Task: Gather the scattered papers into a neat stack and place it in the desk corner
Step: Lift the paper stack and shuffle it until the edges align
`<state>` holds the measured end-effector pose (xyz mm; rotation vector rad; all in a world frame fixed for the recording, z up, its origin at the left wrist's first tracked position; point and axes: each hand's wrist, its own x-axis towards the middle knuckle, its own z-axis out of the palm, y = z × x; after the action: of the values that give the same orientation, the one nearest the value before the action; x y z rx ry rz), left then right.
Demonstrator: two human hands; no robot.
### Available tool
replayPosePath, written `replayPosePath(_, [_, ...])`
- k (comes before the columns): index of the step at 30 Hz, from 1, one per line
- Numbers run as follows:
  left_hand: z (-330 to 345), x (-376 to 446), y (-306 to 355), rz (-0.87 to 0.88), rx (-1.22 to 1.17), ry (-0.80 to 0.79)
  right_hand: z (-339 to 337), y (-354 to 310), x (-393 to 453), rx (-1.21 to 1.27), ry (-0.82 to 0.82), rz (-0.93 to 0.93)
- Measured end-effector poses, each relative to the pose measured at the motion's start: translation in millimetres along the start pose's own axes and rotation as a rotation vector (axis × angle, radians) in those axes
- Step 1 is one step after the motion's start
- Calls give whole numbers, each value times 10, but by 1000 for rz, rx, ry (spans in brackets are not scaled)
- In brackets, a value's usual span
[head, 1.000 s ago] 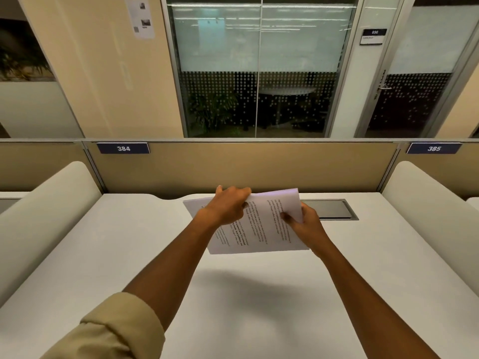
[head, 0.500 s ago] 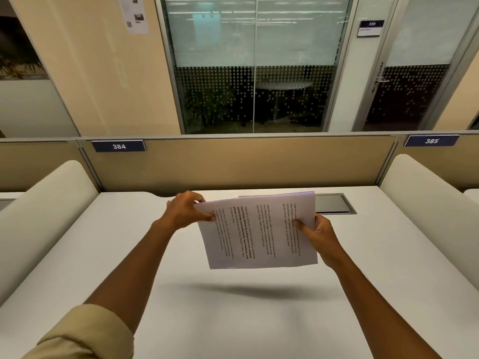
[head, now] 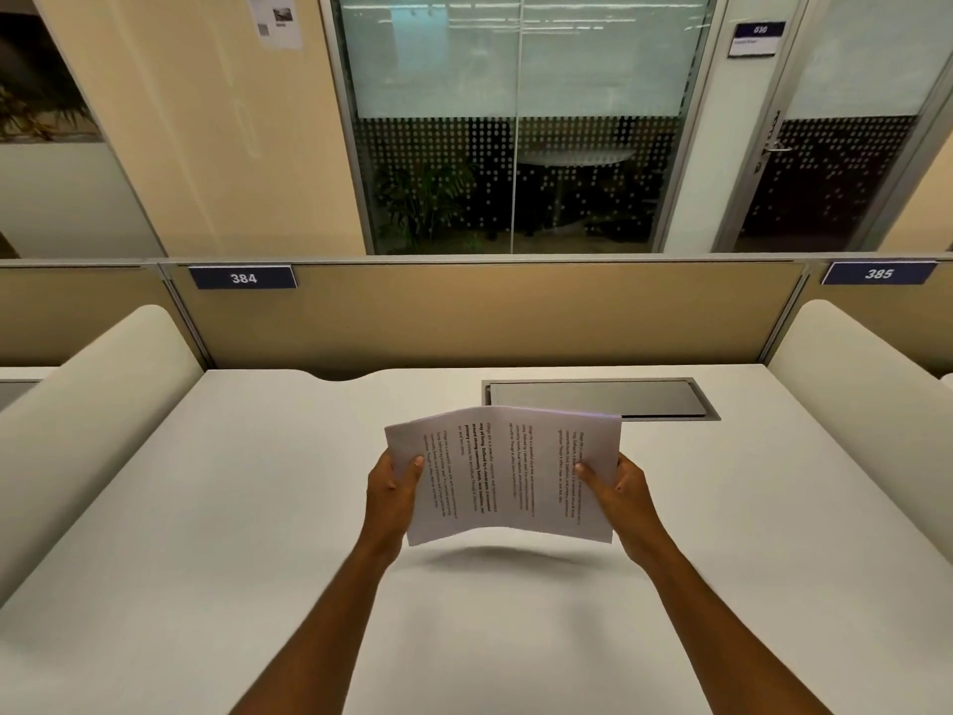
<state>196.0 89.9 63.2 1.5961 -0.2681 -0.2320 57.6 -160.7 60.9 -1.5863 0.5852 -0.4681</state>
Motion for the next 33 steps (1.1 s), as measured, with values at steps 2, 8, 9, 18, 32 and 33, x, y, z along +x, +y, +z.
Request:
replayPosePath(2, [44,-40,-20,4,13,46,45,23,-20,17,13,4])
replayPosePath(8, [68,-54,-38,-17,7,96,121,23,-31,34,50,13])
replayPosePath(9, [64,-55,-44,-23,5,99,130,30,-28,40,53,14])
replayPosePath(18, [57,-229,-361,-48,78,62,200,435,-163,100,38,90])
replayPosePath(32, [36,-178,-405,-84,121,75,196,543,-164,79,47,109])
replayPosePath(33, [43,-190,-417,-98,123,76,203,569,-178,78,48,116])
